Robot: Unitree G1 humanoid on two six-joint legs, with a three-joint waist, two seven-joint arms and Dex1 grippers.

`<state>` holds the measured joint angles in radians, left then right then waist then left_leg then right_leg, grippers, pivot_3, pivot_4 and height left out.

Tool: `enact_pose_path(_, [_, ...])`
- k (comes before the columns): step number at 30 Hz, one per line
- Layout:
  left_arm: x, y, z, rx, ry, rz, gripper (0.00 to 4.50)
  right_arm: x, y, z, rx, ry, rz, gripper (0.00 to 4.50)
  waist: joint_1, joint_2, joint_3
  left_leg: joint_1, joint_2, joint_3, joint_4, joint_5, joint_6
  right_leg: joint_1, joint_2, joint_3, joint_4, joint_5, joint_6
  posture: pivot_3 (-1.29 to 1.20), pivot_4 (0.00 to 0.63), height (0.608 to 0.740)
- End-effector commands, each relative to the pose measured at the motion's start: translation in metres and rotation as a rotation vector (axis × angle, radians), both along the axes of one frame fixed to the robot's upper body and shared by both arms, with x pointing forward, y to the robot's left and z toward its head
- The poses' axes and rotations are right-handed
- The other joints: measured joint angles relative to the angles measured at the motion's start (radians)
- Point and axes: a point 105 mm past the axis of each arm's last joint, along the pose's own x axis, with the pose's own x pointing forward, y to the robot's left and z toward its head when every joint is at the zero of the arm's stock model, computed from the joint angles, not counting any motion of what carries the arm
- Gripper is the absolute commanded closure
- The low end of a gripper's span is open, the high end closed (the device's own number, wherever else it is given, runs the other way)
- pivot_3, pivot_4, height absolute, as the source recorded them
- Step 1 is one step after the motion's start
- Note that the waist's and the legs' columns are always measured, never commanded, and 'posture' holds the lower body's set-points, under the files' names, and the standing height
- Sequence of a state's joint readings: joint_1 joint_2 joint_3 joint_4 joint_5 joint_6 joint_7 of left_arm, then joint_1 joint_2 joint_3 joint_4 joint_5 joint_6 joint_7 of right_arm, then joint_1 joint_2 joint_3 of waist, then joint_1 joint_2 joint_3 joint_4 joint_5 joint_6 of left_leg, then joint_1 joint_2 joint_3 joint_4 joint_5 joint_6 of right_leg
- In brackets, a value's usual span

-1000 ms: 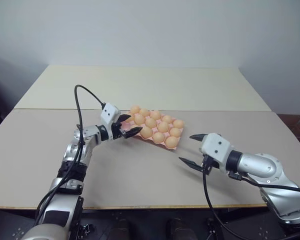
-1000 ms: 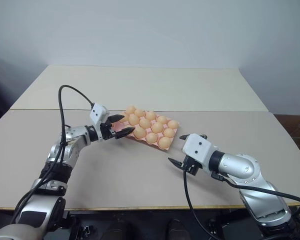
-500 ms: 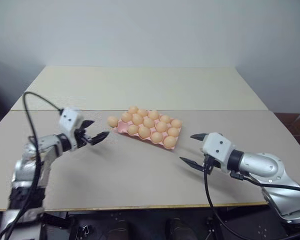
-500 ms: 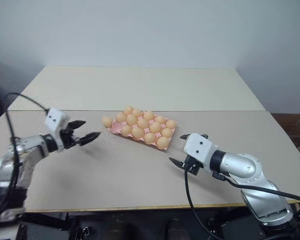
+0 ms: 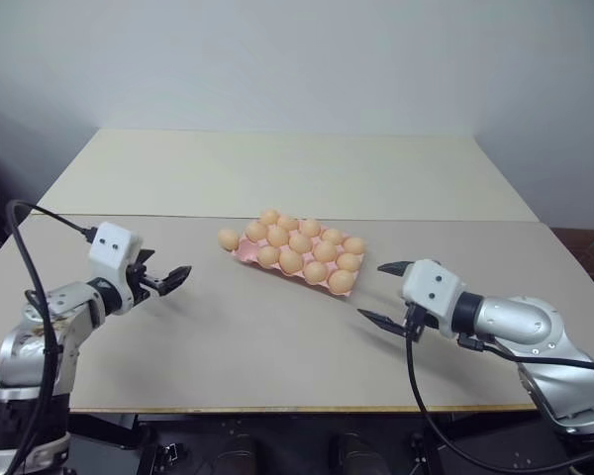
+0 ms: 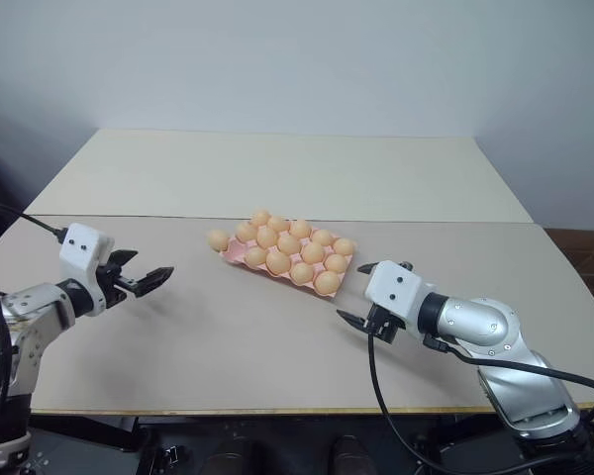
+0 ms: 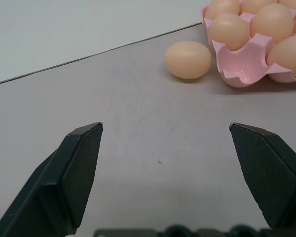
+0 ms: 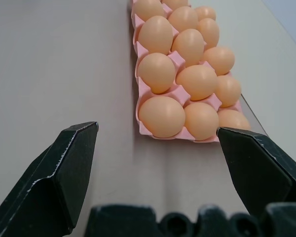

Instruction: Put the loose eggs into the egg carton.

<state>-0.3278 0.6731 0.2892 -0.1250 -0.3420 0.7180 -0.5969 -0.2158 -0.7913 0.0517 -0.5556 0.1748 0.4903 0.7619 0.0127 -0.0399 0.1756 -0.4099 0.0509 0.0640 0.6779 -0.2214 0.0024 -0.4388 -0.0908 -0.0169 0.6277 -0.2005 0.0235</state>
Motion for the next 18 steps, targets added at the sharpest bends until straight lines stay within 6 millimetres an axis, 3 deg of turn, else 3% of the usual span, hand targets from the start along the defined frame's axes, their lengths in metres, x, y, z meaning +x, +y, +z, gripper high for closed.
enact_pose_path(1, [0.02, -0.006, 0.012, -0.065, -0.078, 0.019, 0.01, 0.0, 0.001, 0.012, -0.004, -0.061, 0.008, 0.0, 0.001, 0.0, 0.0, 0.0, 0.0, 0.0, 0.0, 0.0, 0.0, 0.0, 0.0, 0.0, 0.0, 0.0, 0.0, 0.0, 0.15, 0.74])
enact_pose_path(6, [0.058, -0.024, 0.019, -0.185, -0.18, 0.02, 0.01, 0.0, 0.003, 0.012, 0.003, -0.064, 0.008, 0.0, 0.001, -0.002, -0.001, 0.0, -0.001, 0.0, 0.001, 0.0, 0.0, 0.001, 0.0, 0.0, 0.0, 0.003, 0.004, 0.0, 0.15, 0.74])
enact_pose_path(11, [0.093, -0.037, 0.009, -0.218, -0.173, 0.033, 0.01, 0.001, 0.003, 0.012, -0.006, -0.07, 0.0, 0.0, -0.002, -0.002, -0.001, -0.001, -0.001, 0.0, 0.001, 0.0, 0.0, 0.001, 0.0, 0.0, -0.001, 0.004, 0.004, 0.0, 0.15, 0.74])
enact_pose_path(18, [0.112, -0.054, -0.01, -0.17, -0.128, 0.013, 0.01, -0.003, 0.001, 0.011, -0.004, -0.074, -0.026, 0.0, -0.002, -0.003, -0.001, -0.003, -0.001, 0.0, 0.001, 0.0, 0.001, 0.0, 0.0, -0.001, -0.002, 0.004, 0.005, 0.0, 0.15, 0.74])
